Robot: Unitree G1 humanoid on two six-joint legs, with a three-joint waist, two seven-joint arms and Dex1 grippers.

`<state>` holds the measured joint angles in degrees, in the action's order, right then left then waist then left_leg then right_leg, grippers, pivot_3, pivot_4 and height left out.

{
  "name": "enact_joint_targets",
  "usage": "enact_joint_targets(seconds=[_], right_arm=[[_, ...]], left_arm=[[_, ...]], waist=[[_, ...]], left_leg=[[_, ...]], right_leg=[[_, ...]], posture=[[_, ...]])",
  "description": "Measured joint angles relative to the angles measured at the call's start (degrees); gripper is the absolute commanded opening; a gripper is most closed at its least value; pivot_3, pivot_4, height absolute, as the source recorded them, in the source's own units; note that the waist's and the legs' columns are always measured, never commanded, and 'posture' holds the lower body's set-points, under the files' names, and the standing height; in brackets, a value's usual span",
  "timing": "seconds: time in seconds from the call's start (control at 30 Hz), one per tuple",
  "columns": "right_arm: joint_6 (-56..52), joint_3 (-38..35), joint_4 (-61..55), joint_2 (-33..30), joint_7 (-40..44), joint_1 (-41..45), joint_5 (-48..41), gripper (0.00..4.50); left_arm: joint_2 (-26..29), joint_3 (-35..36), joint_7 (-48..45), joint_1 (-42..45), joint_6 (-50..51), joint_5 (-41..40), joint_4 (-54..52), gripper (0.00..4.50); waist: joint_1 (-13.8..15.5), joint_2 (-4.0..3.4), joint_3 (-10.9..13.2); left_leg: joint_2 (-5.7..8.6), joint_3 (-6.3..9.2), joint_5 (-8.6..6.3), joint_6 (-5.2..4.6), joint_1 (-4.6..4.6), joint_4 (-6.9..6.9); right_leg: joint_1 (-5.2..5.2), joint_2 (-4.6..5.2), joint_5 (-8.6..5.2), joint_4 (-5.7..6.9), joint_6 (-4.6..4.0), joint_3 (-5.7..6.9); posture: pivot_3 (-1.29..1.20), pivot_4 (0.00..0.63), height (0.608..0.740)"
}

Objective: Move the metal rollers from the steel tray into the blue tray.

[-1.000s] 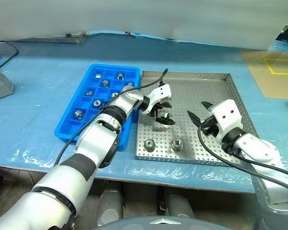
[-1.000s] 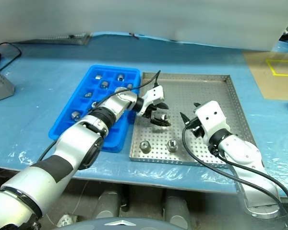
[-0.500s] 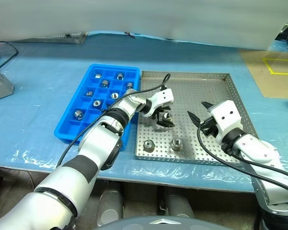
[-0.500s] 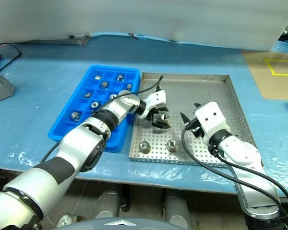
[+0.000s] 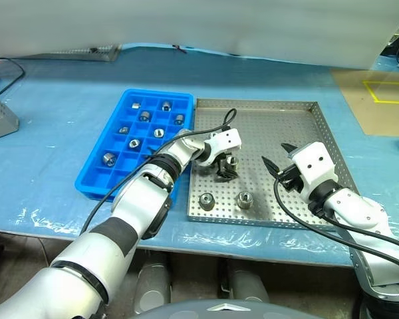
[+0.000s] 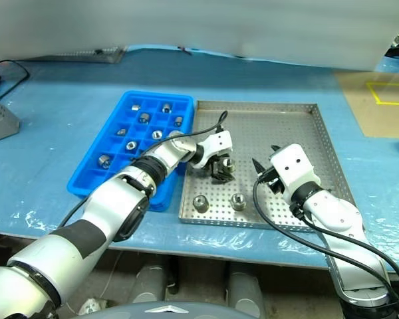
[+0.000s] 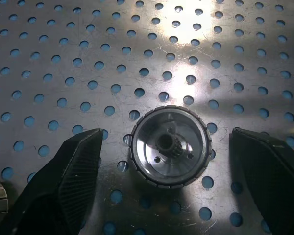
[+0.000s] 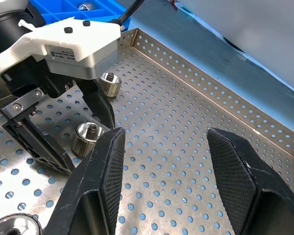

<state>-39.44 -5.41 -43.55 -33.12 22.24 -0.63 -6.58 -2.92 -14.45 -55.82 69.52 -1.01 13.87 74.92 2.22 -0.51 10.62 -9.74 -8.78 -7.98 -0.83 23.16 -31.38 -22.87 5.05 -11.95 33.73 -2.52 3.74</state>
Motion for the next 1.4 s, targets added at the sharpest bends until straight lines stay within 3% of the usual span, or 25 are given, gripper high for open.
enact_joint_targets(seconds=[0.1, 0.2, 0.33, 0.77, 1.1, 1.23, 1.4], right_arm=[[0.04, 0.01, 0.0, -0.03, 0.0, -0.03, 0.03, 2.72], [0.05, 0.1, 0.01, -0.03, -0.01, -0.02, 0.03, 2.72], [0.06, 0.4, 0.12, -0.03, -0.01, 0.08, 0.03, 2.72], [0.28, 1.54, 1.3, 1.66, 0.25, 2.58, -1.06, 2.72], [0.61, 4.25, 7.47, 1.52, 4.97, 10.73, -3.48, 2.72], [2.33, 8.19, 11.8, 2.19, 8.1, 15.75, -4.16, 2.72], [5.43, 11.73, 18.01, 3.21, 12.78, 20.14, -4.94, 2.72]], left_arm=[[0.0, 0.1, -0.23, -0.04, -0.1, -0.06, 0.0, 2.91], [0.05, 0.26, -0.8, -0.07, -0.24, -0.14, 0.0, 2.91], [0.21, 0.39, -3.0, -0.26, -1.24, -0.23, -0.01, 1.76], [2.44, 6.44, -12.94, 0.13, -2.48, -6.82, -2.32, 1.76], [14.08, 9.04, -14.71, -0.31, -2.05, -9.07, -6.73, 1.76], [19.34, 10.98, -17.68, -3.56, 2.31, -12.47, -14.46, 1.76], [27.05, 13.17, -18.97, -14.2, 13.16, -17.22, -33.11, 1.76]], waist=[[0.01, 0.0, 0.0], [0.01, 0.0, 0.0], [0.01, 0.0, 0.0], [0.15, -0.01, 0.0], [0.53, -0.01, 0.0], [1.5, -0.01, 0.0], [3.27, -0.06, 0.0]], left_leg=[[0.01, 0.0, 0.0, -0.01, 0.01, 0.0], [0.0, 0.0, -0.01, -0.01, 0.01, 0.01], [0.0, 0.0, -0.01, -0.01, 0.01, 0.01], [-0.01, 0.0, -0.01, -0.01, -0.01, 0.03], [-0.03, 0.04, 0.01, 0.03, 0.0, 0.1], [-0.05, 0.04, 0.02, 0.04, 0.05, 0.11], [-0.11, 0.04, 0.03, 0.07, 0.07, 0.16]], right_leg=[[0.0, 0.0, 0.0, -0.01, 0.0, 0.0], [0.0, 0.0, 0.0, -0.02, 0.0, 0.0], [0.0, 0.0, 0.0, -0.02, 0.0, 0.0], [0.0, 0.0, 0.0, -0.01, -0.01, 0.01], [-0.03, 0.0, 0.01, 0.02, -0.05, 0.06], [-0.1, 0.01, 0.01, 0.06, -0.07, 0.07], [-0.14, 0.03, -0.05, 0.12, -0.18, 0.12]], posture=[[-0.31, 0.15, 0.74], [-0.31, 0.15, 0.74], [-0.3, 0.15, 0.74], [-0.23, 0.15, 0.74], [-0.01, 0.15, 0.74], [0.08, 0.15, 0.74], [0.18, 0.15, 0.74]])
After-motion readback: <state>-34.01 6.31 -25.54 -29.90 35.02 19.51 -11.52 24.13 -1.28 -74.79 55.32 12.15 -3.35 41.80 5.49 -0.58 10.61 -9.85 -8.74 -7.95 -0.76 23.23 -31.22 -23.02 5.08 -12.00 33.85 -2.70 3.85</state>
